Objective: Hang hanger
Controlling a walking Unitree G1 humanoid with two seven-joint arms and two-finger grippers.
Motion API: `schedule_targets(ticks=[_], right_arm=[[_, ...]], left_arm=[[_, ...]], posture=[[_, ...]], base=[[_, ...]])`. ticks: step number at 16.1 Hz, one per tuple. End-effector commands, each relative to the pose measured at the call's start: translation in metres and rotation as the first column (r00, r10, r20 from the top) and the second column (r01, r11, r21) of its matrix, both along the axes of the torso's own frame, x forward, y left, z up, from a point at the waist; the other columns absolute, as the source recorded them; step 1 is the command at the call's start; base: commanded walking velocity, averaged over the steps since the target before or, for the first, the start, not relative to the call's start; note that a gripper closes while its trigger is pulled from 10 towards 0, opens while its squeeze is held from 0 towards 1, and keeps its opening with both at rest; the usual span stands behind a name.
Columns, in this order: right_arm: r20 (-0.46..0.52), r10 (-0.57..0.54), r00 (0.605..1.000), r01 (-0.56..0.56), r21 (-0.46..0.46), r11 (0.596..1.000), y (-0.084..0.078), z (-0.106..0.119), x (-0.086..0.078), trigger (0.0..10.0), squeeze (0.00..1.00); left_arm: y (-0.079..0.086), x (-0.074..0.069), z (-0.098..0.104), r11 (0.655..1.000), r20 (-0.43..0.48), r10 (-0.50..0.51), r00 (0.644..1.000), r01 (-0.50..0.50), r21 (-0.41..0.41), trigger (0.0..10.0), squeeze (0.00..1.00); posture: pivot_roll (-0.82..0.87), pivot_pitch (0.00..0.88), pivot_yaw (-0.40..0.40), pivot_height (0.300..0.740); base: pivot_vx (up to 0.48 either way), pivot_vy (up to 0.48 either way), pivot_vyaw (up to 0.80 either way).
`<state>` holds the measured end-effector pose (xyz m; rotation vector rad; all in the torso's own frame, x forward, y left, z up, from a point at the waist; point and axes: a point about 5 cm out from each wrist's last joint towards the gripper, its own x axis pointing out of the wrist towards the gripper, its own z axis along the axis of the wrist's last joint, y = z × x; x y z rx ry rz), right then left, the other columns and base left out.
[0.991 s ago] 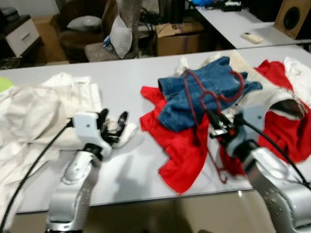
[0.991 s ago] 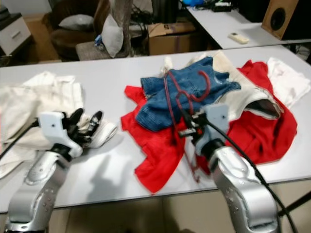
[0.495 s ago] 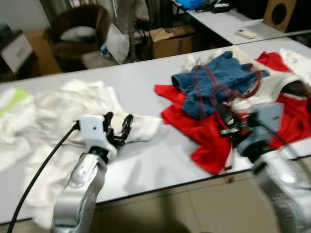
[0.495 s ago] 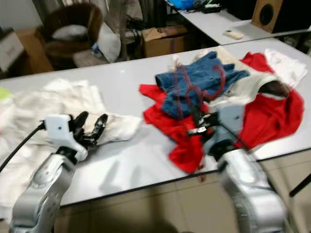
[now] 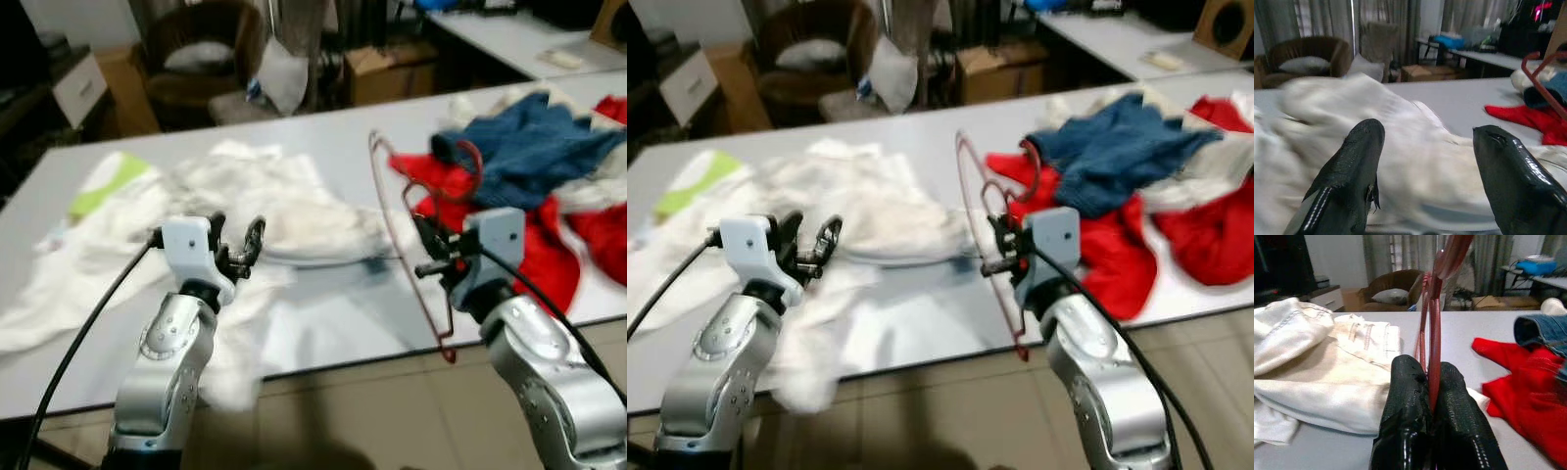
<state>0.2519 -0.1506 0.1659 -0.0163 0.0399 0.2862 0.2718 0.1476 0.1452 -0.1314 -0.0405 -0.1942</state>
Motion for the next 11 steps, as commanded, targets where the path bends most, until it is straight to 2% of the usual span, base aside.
schedule_targets(ticks=[1,3,5,6,11], right_arm=[[0.024,0.018,1.000,-0.018,-0.002,1.000,0.007,0.002,-0.001,10.0,0.00],[0.029,0.004,1.000,-0.004,-0.008,1.000,0.005,0.003,-0.003,10.0,0.00],[0.032,-0.008,0.999,0.009,-0.016,1.000,0.003,0.003,-0.004,10.0,0.00],[0.033,-0.017,0.999,0.018,-0.022,1.000,0.002,0.003,-0.005,10.0,0.00],[0.034,-0.010,0.999,0.012,-0.070,0.997,-0.002,0.004,-0.004,10.0,0.00]], left_arm=[[0.009,0.000,-0.001,0.999,0.001,0.020,1.000,-0.020,0.031,10.0,0.00],[0.006,0.001,-0.001,0.999,0.015,0.009,1.000,-0.010,0.054,10.0,0.00],[0.004,0.000,-0.003,0.999,0.005,0.009,1.000,-0.009,0.041,10.0,0.00],[0.005,0.001,-0.005,1.000,-0.005,0.015,1.000,-0.015,0.011,10.0,0.00],[0.011,0.004,-0.011,0.998,-0.043,0.012,0.999,-0.010,0.056,10.0,0.00]], posture=[[-0.10,0.000,0.080,0.740],[-0.11,0.000,0.094,0.740],[-0.12,0.000,0.098,0.740],[-0.13,0.000,0.102,0.740],[-0.13,0.000,0.111,0.740]], base=[[0.000,0.000,0.00],[0.000,-0.463,0.00],[0.000,-0.465,0.00],[0.000,0.000,0.00],[0.000,0.000,0.00]])
